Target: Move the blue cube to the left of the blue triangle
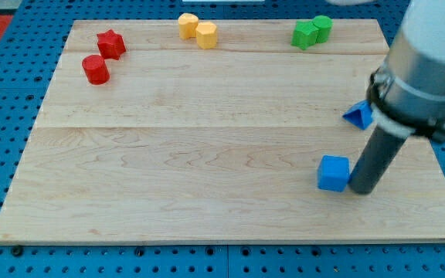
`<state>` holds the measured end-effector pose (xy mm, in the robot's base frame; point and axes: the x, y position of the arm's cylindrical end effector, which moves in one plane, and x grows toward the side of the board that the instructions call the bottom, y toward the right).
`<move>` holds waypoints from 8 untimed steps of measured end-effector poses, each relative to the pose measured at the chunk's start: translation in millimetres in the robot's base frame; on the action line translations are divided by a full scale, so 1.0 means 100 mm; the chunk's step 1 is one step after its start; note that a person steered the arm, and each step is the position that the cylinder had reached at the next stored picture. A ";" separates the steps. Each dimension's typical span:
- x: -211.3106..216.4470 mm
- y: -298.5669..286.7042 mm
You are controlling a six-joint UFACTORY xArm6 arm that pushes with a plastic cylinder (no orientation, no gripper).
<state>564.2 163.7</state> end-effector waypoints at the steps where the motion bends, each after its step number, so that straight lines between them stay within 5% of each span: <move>1: -0.24 -0.38; 2: -0.73 -0.64; 4: -1.02 -1.28; 5: -1.00 -0.69; 8: -1.11 -0.46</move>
<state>453.6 117.5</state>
